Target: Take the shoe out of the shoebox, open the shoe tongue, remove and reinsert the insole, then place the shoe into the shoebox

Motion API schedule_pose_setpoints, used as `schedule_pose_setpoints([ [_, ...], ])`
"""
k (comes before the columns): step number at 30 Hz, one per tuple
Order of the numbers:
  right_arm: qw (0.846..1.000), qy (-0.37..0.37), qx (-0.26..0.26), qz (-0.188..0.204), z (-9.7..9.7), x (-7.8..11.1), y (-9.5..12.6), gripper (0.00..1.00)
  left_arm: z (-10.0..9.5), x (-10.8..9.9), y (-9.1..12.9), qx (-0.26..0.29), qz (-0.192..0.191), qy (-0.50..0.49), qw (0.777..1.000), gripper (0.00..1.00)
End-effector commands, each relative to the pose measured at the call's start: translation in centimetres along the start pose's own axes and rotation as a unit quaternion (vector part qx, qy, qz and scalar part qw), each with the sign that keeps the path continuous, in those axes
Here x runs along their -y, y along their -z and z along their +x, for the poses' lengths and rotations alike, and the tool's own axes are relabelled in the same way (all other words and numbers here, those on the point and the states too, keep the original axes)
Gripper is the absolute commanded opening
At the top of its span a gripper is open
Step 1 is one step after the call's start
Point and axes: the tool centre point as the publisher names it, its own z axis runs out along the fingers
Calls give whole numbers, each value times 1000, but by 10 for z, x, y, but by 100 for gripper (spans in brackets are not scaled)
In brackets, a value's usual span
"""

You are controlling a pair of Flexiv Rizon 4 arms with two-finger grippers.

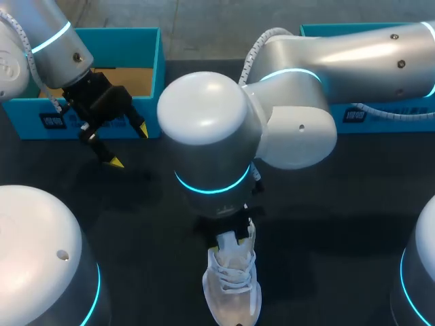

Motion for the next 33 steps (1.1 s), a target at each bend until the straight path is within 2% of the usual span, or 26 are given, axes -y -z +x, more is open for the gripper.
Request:
schedule_pose_setpoints([
  [1,982,-186,-4,-3,-1,2,-7,10,0,0,0,0,-1,0,1000,100],
  [5,983,-184,-4,-4,-2,2,-5,6,0,0,0,0,-1,0,1000,100],
  [11,982,-188,-1,2,-5,8,-5,11,0,0,0,0,-1,0,1000,100],
  [23,984,-176,-23,4,-13,-13,-27,6,0,0,0,0,-1,0,1000,100],
  [29,985,-171,-29,6,-17,-24,-36,0,0,0,0,0,-1,0,1000,100],
  [33,985,-167,-33,23,-16,-33,-47,4,0,0,0,0,-1,0,1000,100],
])
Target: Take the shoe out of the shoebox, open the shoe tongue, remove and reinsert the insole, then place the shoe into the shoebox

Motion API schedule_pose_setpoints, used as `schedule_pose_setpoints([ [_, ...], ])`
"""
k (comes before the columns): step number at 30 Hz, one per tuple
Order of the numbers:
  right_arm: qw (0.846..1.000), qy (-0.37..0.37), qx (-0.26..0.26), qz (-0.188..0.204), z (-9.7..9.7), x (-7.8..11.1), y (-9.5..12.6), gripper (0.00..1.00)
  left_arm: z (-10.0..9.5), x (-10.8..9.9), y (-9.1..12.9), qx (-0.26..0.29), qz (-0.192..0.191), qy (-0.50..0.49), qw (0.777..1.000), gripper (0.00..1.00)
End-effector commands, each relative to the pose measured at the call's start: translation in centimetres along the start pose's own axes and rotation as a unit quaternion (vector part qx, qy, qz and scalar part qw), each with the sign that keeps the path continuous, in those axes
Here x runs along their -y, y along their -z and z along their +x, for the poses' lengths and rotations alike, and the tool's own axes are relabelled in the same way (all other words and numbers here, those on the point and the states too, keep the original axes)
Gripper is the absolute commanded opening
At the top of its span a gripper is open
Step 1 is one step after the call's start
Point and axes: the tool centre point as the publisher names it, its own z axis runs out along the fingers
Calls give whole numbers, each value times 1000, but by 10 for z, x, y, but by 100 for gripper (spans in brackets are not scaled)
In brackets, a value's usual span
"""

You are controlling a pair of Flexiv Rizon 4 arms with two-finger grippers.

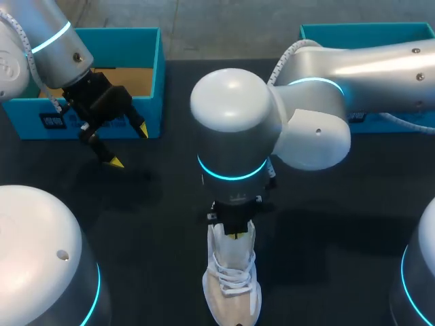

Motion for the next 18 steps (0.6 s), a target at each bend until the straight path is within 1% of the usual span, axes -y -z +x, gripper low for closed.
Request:
schedule_pose_setpoints([
  [1,996,-89,-12,11,3,-4,-15,4,0,0,0,0,-1,0,1000,100],
  [4,996,-84,-20,10,6,-6,-18,5,0,0,0,0,-1,0,1000,100],
  [9,996,-85,7,-10,4,-3,8,11,0,0,0,0,-1,0,1000,100],
  [12,996,-81,15,-14,6,-2,16,14,0,0,0,0,-1,0,1000,100],
  [16,997,-75,13,-12,10,-3,13,18,0,0,0,0,-1,0,1000,100],
  [18,997,-72,5,-7,11,-4,7,18,0,0,0,0,-1,0,1000,100],
])
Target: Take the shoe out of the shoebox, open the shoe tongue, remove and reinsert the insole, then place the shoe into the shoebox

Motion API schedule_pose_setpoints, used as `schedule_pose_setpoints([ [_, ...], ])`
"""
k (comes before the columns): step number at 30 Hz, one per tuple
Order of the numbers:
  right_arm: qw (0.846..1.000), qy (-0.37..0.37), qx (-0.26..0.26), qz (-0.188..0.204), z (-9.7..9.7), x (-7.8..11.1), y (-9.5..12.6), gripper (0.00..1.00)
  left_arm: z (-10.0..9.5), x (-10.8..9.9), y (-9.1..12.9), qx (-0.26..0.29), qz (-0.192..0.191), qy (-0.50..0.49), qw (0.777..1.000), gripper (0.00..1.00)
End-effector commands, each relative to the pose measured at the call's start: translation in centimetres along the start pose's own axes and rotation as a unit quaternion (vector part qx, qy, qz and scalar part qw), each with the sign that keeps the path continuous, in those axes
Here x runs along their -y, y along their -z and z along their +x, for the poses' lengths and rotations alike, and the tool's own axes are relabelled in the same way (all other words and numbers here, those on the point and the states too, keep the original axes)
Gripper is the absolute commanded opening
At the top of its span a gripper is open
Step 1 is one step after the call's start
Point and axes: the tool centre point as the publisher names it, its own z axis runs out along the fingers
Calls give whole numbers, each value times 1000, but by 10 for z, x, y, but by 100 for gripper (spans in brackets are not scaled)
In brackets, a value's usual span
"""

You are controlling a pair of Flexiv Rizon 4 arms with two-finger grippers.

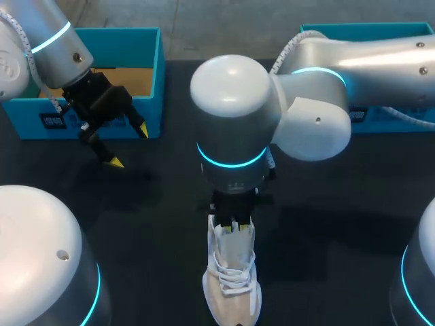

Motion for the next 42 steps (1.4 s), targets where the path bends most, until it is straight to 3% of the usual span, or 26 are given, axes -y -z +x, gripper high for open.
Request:
schedule_pose_setpoints([
  [1,998,-66,-1,-2,9,4,-13,18,0,0,0,0,-1,0,1000,100],
  [12,997,-68,-26,21,5,-2,-43,19,0,0,0,0,-1,0,1000,100],
  [17,999,-52,-13,0,4,-1,-20,24,0,0,0,0,-1,0,1000,100],
  [20,1000,-19,-13,-16,4,-3,-4,31,0,0,0,0,-1,0,1000,100],
  [27,992,116,-30,-41,0,-13,25,48,0,0,0,0,-1,0,1000,100],
  [29,984,167,-41,-45,0,-17,31,57,0,0,0,0,-1,0,1000,100],
  [32,966,250,-50,-38,1,-23,35,62,0,0,0,0,-1,0,1000,100],
  [35,942,331,-52,-25,3,-28,36,91,0,0,0,0,-1,0,1000,100],
  [37,930,363,-59,-24,4,-31,37,100,0,0,0,0,-1,0,1000,100],
  [40,896,439,-68,-16,4,-33,39,100,0,0,0,0,-1,0,1000,100],
  [42,857,506,-94,7,6,-28,39,100,0,0,0,0,-1,0,1000,100],
])
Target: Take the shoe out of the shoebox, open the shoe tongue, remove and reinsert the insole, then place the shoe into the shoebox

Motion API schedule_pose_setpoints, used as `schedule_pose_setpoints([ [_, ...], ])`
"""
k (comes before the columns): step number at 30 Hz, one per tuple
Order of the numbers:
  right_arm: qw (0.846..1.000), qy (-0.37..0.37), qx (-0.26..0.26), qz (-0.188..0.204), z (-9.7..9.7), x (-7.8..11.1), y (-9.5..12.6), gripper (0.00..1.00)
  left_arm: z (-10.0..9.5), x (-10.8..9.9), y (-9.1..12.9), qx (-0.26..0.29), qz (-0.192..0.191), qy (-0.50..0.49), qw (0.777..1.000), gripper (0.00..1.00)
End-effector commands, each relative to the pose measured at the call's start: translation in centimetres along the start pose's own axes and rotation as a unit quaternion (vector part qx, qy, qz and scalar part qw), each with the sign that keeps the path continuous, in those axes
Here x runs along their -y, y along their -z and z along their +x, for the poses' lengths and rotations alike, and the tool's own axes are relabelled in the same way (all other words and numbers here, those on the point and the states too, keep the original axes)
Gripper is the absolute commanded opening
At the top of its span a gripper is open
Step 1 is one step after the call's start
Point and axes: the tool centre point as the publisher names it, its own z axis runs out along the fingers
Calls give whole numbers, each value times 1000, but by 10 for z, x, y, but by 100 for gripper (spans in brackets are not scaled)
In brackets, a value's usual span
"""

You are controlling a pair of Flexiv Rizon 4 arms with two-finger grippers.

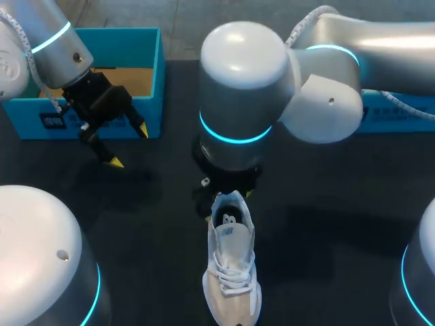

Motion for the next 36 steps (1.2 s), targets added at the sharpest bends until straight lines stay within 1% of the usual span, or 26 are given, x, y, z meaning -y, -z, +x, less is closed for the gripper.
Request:
schedule_pose_setpoints([
  [1,968,236,-76,31,-2,2,-1,100,0,0,0,0,-1,0,1000,100],
  [14,968,236,-76,31,-2,2,-1,100,0,0,0,0,-1,0,1000,100],
  [15,964,257,-67,36,-1,-2,-2,100,0,0,0,0,-1,0,1000,100],
  [16,963,261,-54,36,-1,-4,-3,100,0,0,0,0,-1,0,1000,100],
  [24,950,310,-25,17,-8,-11,-8,100,-1,-1,1,0,-6,2,1000,100],
  [31,944,329,-13,14,-18,-19,-16,100,-6,-10,10,-1,-21,17,1000,100],
  [36,940,341,-9,13,-27,-30,-22,100,-13,-23,16,-15,-19,36,999,100],
])
